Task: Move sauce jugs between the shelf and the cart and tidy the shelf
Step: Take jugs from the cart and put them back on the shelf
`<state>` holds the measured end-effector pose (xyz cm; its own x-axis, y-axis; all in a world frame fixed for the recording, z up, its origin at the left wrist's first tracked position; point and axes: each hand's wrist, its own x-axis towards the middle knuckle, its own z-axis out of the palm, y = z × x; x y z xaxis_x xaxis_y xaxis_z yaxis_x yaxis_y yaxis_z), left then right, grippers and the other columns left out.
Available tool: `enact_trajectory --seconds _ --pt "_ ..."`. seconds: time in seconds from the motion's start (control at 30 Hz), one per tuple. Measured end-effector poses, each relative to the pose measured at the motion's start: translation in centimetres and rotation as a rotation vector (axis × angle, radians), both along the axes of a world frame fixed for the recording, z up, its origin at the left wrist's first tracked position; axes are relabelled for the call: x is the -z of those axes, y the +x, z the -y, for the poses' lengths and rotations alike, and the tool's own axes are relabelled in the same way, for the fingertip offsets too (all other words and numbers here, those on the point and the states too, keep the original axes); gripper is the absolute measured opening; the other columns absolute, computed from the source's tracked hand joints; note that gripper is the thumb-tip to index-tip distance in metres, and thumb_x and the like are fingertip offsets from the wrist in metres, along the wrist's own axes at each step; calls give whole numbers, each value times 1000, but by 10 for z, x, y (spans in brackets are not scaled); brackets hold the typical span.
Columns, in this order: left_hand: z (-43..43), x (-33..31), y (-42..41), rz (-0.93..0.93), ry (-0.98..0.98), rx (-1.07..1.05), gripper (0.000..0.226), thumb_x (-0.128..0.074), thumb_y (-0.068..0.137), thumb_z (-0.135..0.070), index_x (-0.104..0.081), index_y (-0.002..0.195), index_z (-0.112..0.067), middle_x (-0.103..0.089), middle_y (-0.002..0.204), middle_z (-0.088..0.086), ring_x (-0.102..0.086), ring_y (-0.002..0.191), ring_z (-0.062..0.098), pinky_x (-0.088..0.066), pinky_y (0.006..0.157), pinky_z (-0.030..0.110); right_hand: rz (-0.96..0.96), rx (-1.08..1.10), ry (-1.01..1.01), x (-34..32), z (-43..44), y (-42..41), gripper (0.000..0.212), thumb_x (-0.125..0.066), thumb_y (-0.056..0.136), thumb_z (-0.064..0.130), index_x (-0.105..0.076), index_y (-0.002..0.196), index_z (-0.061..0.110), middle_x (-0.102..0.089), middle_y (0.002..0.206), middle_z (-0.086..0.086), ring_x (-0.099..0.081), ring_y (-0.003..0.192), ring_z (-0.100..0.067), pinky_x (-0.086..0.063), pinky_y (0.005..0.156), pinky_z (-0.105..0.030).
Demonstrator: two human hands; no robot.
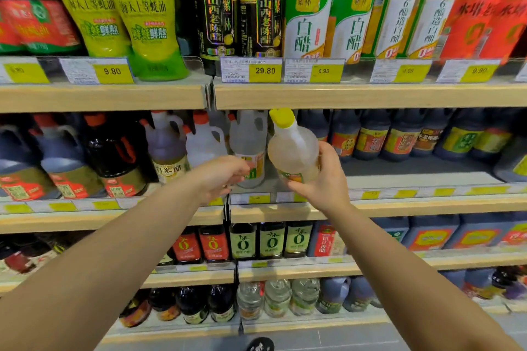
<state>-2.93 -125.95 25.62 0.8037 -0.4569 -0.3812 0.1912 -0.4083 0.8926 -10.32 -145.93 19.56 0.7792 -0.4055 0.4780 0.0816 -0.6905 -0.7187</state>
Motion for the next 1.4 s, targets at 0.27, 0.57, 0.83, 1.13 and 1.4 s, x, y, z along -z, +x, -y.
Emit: enact_trajectory --seconds 0.27,0.57,0.83,1.13,1.4 --pt "20 52 38 178 191 28 27 -54 90 -21 -60 116 -21 -57 106 -3 -51 98 12 -36 81 24 -163 -39 32 35 32 52 61 -87 58 37 -45 99 19 -47 88 13 -51 86 -11 -37 62 -16" --pt "39 73 52 217 303 113 27 -54 89 -25 -62 115 -23 -58 116 -3 -53 110 13 -44 96 31 -426 -263 206 43 68 75 78 -90 50 41 -56 117 21 -70 106 5 -66 98 -8 -54 92 -37" --pt "48 78 43 222 314 180 29 -52 91 -25 -60 119 -22 -52 135 0 -46 121 14 -34 96 25 -476 -159 189 37 41 70 92 -82 41 67 -60 113 14 -68 106 -2 -64 103 -13 -54 92 -40" --pt "50 90 39 261 320 202 30 -54 89 -27 -59 118 -24 -55 130 -1 -50 111 12 -40 93 27 -213 235 244 44 -5 64 75 -83 57 51 -43 107 12 -49 104 1 -55 103 -21 -52 79 -36" --pt "39 92 32 262 276 191 30 -55 89 -24 -59 119 -21 -56 128 0 -50 112 13 -41 85 23 -341 54 234 32 8 51 59 -80 69 42 -45 108 16 -61 111 0 -59 101 -17 -50 81 -32"
